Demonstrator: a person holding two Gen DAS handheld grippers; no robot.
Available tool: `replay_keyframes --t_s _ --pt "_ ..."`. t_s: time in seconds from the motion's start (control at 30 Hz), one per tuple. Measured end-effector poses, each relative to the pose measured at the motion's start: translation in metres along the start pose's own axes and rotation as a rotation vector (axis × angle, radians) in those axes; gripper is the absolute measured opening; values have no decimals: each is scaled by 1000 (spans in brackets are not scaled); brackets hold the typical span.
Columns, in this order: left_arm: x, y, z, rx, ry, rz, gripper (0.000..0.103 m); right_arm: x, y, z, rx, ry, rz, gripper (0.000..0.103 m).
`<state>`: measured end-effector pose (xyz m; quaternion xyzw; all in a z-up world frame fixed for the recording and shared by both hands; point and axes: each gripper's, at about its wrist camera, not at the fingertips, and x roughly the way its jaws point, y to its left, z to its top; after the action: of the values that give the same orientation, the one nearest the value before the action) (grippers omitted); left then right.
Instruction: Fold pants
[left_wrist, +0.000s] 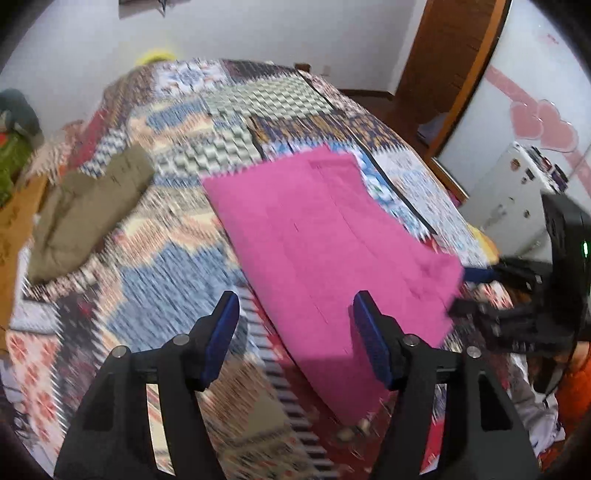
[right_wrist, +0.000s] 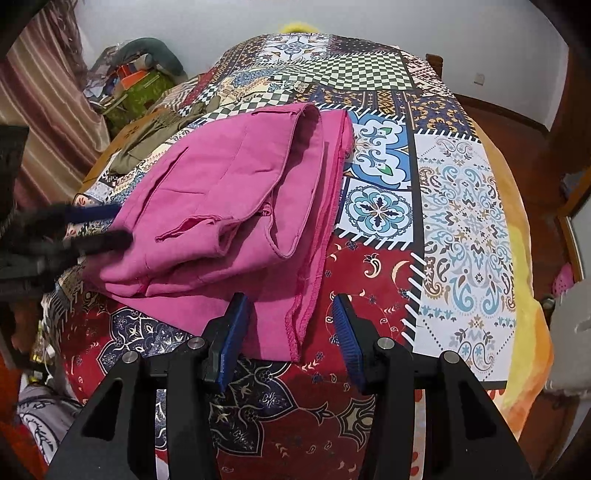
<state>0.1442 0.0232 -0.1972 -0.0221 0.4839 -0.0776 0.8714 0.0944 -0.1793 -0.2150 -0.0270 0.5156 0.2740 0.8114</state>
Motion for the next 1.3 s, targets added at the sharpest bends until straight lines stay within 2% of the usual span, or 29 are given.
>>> replay_keyframes --t_s 0.13,0.33,0.53,0.73,0.8,0.87,1.0,1.13,1.3 --pt "12 16 31 14 -18 48 64 3 -6 0 21 -7 24 50" --pt "50 31 70 65 15 95 64 7 -10 7 23 -10 35 50" --pt "99 33 96 184 45 223 64 15 -17 15 27 -6 31 50" --pt "138 49 119 204 102 244 64 25 -25 23 48 -1 41 50" --pt "152 52 119 221 140 242 64 28 -28 27 59 0 41 50" --pt "162 59 115 214 172 209 65 29 -31 29 72 1 38 51" --pt "158 72 111 164 207 135 65 28 -35 31 82 -3 22 51" --pt "148 72 97 179 212 158 65 20 -38 32 85 -23 -4 51" --pt "130 79 75 141 220 169 65 2 -38 29 90 -63 -22 51"
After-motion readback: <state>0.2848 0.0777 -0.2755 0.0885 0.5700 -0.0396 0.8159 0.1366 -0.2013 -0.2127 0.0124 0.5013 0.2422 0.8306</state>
